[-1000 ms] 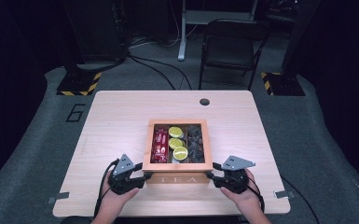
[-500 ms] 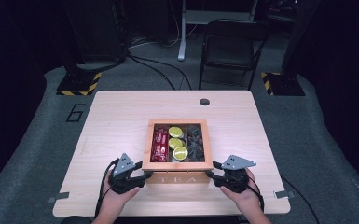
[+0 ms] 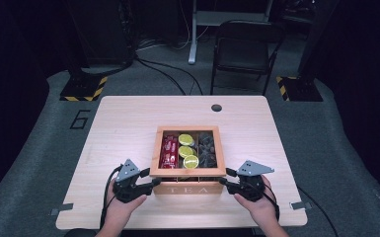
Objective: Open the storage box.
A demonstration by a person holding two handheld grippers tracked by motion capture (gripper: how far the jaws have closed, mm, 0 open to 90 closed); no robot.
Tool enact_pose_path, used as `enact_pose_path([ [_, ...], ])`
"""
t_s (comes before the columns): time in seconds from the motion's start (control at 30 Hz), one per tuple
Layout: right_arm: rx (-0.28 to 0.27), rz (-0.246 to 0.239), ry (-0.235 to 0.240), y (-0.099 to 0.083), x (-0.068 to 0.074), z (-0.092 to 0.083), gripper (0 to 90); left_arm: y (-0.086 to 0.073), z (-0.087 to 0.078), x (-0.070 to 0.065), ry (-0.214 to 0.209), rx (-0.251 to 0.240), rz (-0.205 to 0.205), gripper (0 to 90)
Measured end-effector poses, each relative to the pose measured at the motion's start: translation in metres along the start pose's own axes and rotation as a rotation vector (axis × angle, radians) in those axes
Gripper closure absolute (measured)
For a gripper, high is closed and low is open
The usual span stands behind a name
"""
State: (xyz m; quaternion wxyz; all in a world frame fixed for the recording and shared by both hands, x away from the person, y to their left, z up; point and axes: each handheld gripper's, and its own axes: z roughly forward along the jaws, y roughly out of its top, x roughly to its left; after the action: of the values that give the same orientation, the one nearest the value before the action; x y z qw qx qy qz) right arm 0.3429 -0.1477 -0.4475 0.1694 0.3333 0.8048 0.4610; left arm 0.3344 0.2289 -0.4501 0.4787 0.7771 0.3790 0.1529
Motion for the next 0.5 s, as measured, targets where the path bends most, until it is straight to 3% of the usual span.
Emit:
enact_pose_path([
  [0.2, -0.019, 0.016, -0.013, 0.005, 0.0, 0.0, 58.0, 0.007, -0.002, 0.002, -0.005, 0.009, 0.002, 48.6],
  [0.37, -0.019, 0.005, -0.022, 0.008, -0.001, -0.002, 57.7, 0.01, -0.003, 0.002, 0.013, -0.003, 0.004, 48.5],
  [0.5, -0.02, -0.006, -0.032, 0.012, -0.001, -0.004, 57.0, 0.012, -0.005, 0.003, 0.001, -0.002, -0.006, 48.6],
])
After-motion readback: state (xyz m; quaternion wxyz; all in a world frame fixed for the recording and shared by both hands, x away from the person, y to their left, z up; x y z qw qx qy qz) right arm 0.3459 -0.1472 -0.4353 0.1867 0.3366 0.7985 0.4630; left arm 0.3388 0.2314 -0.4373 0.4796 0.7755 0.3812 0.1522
